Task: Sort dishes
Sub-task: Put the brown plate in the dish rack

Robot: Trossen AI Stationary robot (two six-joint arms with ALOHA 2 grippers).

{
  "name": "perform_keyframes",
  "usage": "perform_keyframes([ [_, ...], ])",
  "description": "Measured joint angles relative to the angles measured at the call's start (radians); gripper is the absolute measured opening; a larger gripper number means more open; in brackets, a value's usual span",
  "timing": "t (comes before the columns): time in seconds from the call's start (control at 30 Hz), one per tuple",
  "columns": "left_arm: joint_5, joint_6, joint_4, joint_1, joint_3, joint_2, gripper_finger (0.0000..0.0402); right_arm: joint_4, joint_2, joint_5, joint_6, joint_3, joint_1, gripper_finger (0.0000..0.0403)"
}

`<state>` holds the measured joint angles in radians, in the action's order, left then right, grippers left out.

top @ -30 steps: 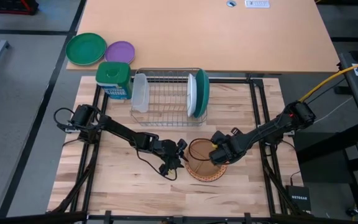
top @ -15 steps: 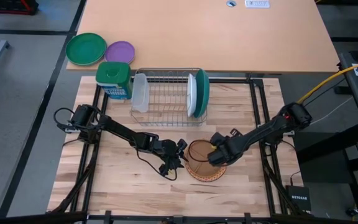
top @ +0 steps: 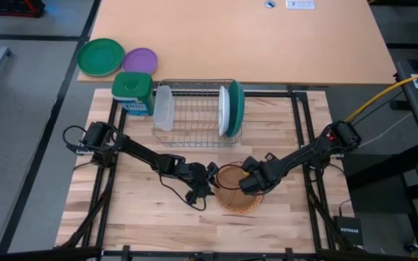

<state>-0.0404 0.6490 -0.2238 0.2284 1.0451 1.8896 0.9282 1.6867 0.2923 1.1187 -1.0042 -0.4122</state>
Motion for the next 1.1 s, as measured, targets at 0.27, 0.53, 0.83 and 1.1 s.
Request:
perform_keyframes([
  [0.27, -0.005, 0.049, 0.008, 0.009, 0.000, -0.001, 0.0150, -0.066, 0.000, -0.031, -0.001, 0.000, 0.000, 0.0104],
  [0.53, -0.001, 0.098, 0.089, 0.021, 0.001, -0.003, 0.0150, -0.117, 0.000, -0.038, -0.001, 0.000, 0.000, 0.0104],
  [0.83, -0.001, 0.118, 0.081, 0.028, 0.001, -0.002, 0.0127, -0.127, 0.000, -0.041, -0.001, 0.000, 0.000, 0.0104],
  [1.1, -0.009, 0.124, 0.076, 0.028, 0.000, -0.001, 0.0034, -0.119, 0.000, -0.037, -0.001, 0.000, 0.000, 0.0104],
])
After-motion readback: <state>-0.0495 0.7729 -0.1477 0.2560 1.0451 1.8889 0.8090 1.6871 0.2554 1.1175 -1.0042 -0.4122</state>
